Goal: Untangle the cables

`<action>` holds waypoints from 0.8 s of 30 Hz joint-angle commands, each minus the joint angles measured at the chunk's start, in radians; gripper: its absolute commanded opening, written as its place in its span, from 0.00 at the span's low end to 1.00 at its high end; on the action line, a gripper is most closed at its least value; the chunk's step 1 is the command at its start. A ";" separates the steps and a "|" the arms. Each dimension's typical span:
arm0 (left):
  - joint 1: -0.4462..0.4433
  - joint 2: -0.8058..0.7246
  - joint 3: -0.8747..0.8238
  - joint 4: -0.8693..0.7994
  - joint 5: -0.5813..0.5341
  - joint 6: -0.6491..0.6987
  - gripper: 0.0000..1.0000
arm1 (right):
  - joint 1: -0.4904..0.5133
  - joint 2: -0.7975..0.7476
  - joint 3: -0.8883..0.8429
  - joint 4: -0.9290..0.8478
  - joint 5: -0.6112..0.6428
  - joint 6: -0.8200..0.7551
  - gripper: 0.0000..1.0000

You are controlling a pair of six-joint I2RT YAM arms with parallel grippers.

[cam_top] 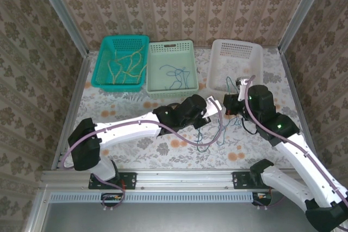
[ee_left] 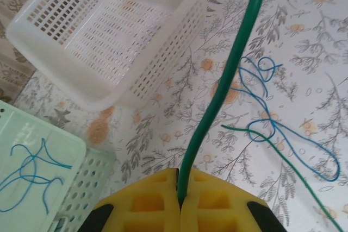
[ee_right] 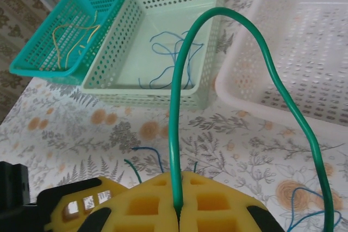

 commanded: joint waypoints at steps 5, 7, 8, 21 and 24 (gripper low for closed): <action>0.041 0.014 0.025 -0.203 -0.034 -0.102 0.23 | -0.013 -0.030 -0.014 0.118 0.186 -0.016 0.00; 0.041 -0.004 0.039 -0.181 -0.027 -0.108 0.56 | -0.013 -0.009 -0.013 0.144 0.236 -0.013 0.00; 0.041 -0.016 0.039 -0.164 -0.027 -0.110 0.64 | -0.013 0.003 -0.006 0.157 0.266 -0.016 0.00; 0.084 -0.312 -0.213 -0.013 -0.109 -0.189 0.95 | -0.276 0.539 0.316 0.230 0.295 -0.142 0.00; 0.110 -0.383 -0.280 -0.012 -0.111 -0.216 0.96 | -0.306 0.625 0.295 0.399 0.293 -0.140 0.00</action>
